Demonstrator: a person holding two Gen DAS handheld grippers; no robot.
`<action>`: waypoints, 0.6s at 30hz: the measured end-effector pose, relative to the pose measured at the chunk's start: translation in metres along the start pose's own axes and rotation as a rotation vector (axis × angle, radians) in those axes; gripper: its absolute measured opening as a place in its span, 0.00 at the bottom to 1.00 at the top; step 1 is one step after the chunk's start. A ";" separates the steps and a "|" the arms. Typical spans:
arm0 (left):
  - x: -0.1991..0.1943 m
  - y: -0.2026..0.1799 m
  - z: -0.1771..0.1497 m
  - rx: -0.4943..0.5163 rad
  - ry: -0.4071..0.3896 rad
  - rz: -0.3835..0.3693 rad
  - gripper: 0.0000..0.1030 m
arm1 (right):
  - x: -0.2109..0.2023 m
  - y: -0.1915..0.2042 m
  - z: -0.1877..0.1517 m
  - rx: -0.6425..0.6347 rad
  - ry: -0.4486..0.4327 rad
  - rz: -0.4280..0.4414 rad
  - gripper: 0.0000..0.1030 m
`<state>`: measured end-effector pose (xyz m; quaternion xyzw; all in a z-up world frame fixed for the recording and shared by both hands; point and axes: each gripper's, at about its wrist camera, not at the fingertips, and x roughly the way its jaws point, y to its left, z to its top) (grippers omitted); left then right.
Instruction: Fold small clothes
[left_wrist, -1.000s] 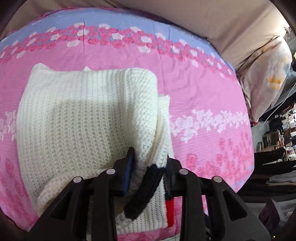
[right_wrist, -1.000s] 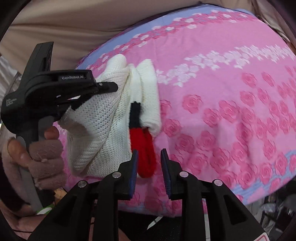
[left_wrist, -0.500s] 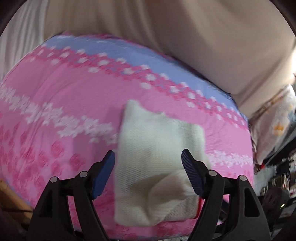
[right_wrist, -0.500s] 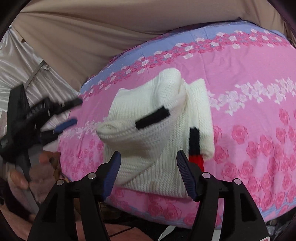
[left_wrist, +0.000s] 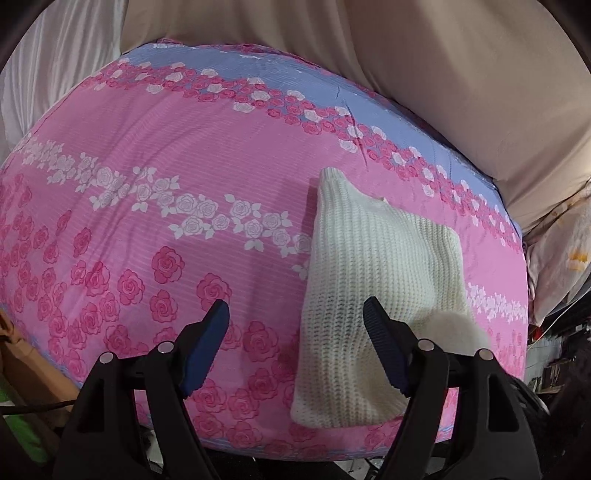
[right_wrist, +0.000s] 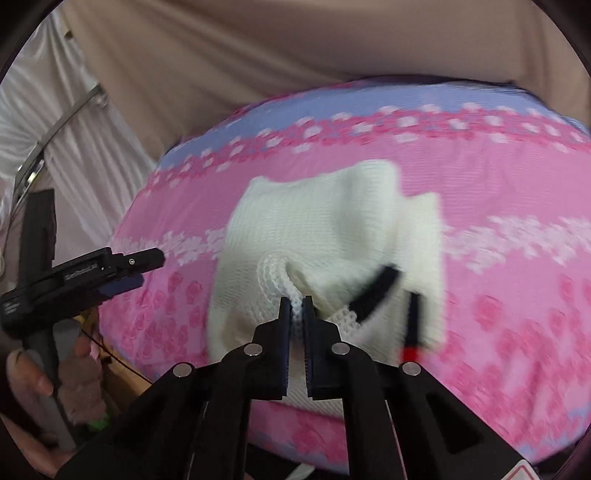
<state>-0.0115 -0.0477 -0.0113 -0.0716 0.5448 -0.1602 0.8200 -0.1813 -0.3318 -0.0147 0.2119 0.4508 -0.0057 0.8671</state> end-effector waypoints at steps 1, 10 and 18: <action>0.003 0.000 -0.002 0.008 0.013 -0.003 0.71 | -0.006 -0.013 -0.009 0.029 0.011 -0.016 0.05; 0.023 -0.021 -0.014 0.086 0.103 -0.042 0.71 | 0.008 -0.072 -0.052 0.286 0.114 0.008 0.20; 0.022 -0.015 -0.006 0.044 0.093 -0.034 0.71 | 0.017 -0.043 0.048 0.222 -0.017 0.088 0.67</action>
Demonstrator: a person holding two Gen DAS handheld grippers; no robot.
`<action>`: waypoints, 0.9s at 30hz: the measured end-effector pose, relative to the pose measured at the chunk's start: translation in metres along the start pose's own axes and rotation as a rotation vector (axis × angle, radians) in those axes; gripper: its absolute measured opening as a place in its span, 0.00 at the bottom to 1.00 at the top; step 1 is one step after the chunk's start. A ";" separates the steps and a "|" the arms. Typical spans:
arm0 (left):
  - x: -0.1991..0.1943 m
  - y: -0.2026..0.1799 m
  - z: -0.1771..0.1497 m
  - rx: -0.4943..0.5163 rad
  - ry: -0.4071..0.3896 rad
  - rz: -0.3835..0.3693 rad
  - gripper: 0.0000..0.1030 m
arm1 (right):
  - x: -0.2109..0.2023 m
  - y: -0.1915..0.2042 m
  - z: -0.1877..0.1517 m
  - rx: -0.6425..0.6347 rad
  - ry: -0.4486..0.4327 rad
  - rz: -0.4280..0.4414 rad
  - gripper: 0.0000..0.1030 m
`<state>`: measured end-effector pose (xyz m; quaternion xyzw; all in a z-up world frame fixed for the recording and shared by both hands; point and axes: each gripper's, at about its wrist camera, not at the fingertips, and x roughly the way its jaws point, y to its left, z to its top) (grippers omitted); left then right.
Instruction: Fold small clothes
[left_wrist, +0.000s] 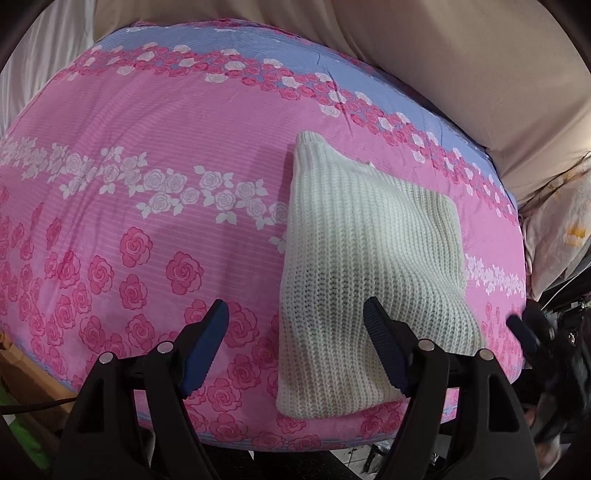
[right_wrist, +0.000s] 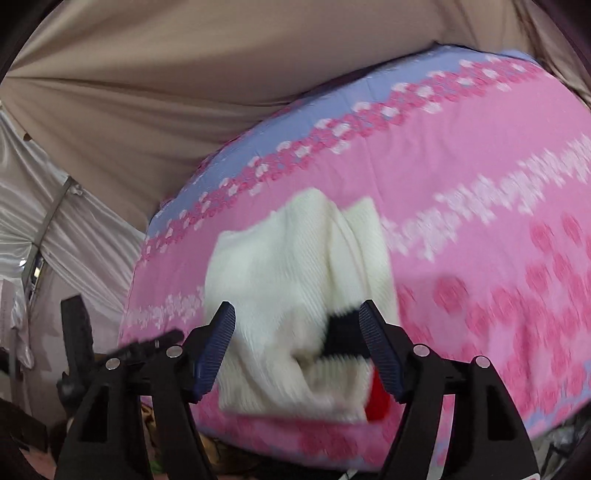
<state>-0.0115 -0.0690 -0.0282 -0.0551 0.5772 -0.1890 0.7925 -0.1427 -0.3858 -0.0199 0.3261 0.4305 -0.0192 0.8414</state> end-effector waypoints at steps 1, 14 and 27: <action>-0.001 0.002 0.000 -0.006 -0.005 0.004 0.71 | 0.020 0.006 0.007 -0.026 0.030 -0.019 0.67; -0.006 0.029 0.003 -0.085 -0.025 0.000 0.74 | 0.045 -0.045 -0.001 -0.043 0.128 -0.136 0.12; 0.046 -0.007 0.002 -0.053 0.077 -0.052 0.77 | 0.060 -0.044 -0.022 0.102 0.119 0.020 0.29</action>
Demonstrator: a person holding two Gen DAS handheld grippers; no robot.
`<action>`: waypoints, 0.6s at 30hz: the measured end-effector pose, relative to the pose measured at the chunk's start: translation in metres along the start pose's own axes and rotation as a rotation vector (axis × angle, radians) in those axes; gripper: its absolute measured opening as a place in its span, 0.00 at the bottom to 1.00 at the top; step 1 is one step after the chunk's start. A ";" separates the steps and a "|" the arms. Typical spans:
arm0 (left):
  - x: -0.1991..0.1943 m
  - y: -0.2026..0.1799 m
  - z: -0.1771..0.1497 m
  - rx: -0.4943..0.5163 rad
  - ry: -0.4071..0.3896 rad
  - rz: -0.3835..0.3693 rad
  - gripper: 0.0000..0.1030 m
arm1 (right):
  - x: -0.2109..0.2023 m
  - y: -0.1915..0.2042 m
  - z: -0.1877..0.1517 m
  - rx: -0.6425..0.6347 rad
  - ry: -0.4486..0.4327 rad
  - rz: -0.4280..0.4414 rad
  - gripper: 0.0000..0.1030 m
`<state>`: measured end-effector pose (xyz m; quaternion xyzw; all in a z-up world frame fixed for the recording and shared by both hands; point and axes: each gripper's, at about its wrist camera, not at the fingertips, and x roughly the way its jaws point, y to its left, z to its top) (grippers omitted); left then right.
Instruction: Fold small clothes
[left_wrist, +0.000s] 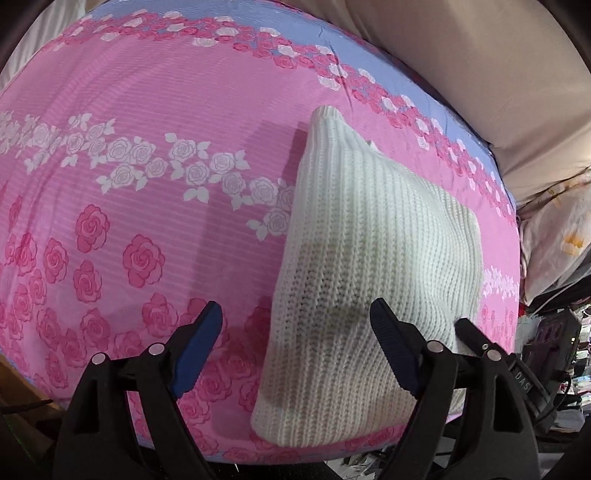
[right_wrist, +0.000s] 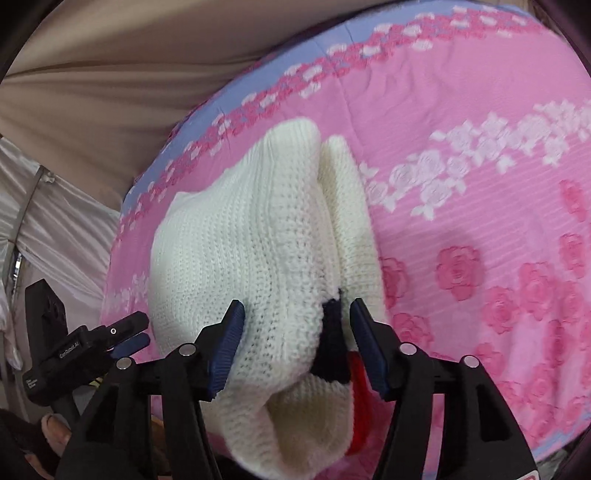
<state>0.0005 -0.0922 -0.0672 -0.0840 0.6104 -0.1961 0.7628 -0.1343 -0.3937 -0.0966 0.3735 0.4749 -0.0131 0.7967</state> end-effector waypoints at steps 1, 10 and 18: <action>0.000 -0.002 0.003 -0.002 -0.002 -0.002 0.77 | -0.004 0.005 0.002 -0.009 -0.013 -0.002 0.18; -0.008 -0.020 0.005 0.073 -0.034 0.016 0.78 | -0.025 -0.012 -0.018 -0.047 0.010 -0.153 0.10; 0.011 -0.026 -0.003 0.087 0.008 0.021 0.78 | -0.053 -0.011 -0.012 0.048 -0.089 -0.067 0.47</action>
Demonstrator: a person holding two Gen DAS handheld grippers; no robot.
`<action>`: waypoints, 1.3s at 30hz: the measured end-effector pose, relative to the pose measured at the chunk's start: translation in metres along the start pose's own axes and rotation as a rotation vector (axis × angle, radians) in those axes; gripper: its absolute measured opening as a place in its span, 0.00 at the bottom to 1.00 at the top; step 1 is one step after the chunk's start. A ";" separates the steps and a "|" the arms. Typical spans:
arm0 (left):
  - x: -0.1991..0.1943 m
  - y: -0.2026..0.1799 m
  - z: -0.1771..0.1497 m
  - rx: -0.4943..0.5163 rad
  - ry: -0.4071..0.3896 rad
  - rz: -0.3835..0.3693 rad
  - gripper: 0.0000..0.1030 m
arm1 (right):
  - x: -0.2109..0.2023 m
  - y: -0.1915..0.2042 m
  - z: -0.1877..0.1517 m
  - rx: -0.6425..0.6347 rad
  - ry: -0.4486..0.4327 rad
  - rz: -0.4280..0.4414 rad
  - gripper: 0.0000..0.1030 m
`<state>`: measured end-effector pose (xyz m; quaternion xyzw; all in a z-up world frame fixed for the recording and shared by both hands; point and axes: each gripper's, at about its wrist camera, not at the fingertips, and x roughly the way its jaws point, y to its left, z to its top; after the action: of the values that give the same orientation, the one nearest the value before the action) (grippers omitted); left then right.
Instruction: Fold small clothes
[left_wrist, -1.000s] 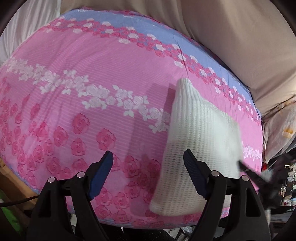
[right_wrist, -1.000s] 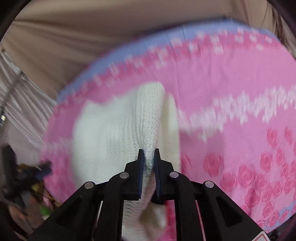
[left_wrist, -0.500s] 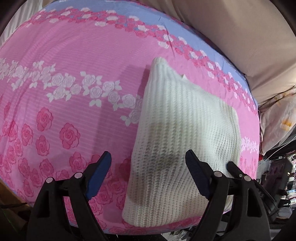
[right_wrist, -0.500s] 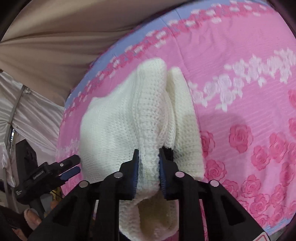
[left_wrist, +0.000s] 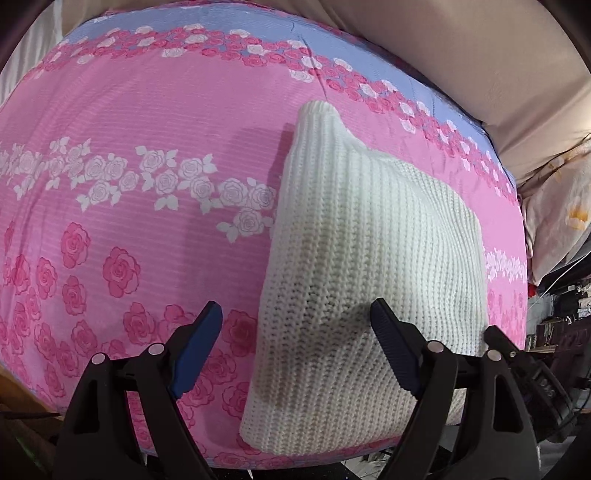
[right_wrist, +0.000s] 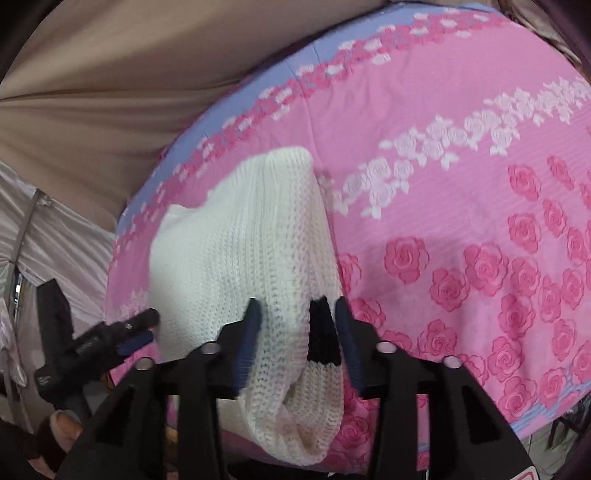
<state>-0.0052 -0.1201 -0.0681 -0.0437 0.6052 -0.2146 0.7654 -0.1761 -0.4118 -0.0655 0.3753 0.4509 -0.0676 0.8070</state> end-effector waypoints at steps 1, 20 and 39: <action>0.003 -0.001 0.001 -0.003 0.004 -0.007 0.78 | 0.005 -0.001 0.002 -0.001 0.009 -0.002 0.49; 0.010 -0.026 0.007 0.095 -0.018 0.089 0.78 | 0.007 0.042 0.011 -0.142 -0.039 -0.025 0.19; 0.046 0.007 0.012 -0.117 0.065 -0.147 0.66 | 0.064 -0.016 0.005 0.134 0.101 0.116 0.56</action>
<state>0.0160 -0.1339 -0.1087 -0.1254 0.6362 -0.2358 0.7238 -0.1420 -0.4120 -0.1229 0.4567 0.4631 -0.0319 0.7589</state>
